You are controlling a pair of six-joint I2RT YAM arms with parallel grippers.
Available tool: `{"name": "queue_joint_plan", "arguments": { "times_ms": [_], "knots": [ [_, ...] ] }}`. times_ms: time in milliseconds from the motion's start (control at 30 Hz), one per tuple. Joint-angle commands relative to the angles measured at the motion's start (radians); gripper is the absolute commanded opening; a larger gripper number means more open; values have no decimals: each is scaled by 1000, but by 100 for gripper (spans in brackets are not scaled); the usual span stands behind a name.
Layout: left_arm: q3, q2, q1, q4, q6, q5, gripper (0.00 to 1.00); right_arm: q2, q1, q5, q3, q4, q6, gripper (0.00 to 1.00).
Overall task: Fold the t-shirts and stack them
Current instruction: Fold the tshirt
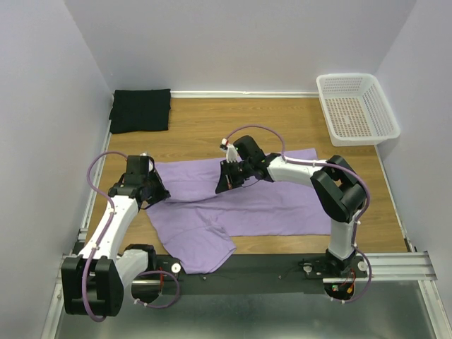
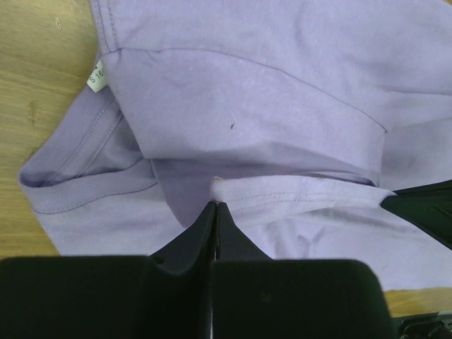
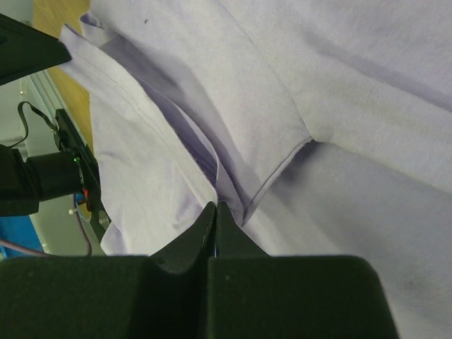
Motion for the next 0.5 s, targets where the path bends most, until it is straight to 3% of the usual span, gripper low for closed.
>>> {"name": "queue_joint_plan", "arguments": {
  "times_ms": [0,100,167,267,333,400,467],
  "knots": [
    [3,-33,-4,-52,-2,27,7,-12,12,-30,-19,-27,4,7],
    [17,-40,-4,-78,10,21,10,-7,13,-31,-23,-30,4,8],
    [27,-44,-4,-88,15,16,13,-4,13,-36,-23,-34,1,16],
    [34,-59,-4,-102,15,10,18,-10,13,-25,-19,-39,-5,20],
    [34,-66,-4,-105,9,-2,27,-11,13,-10,-8,-45,-11,27],
    [37,-73,-4,-111,9,-7,48,-25,12,13,0,-63,-28,37],
    [49,-85,-4,-119,9,-27,61,-50,12,71,13,-98,-60,44]
  ]
}}
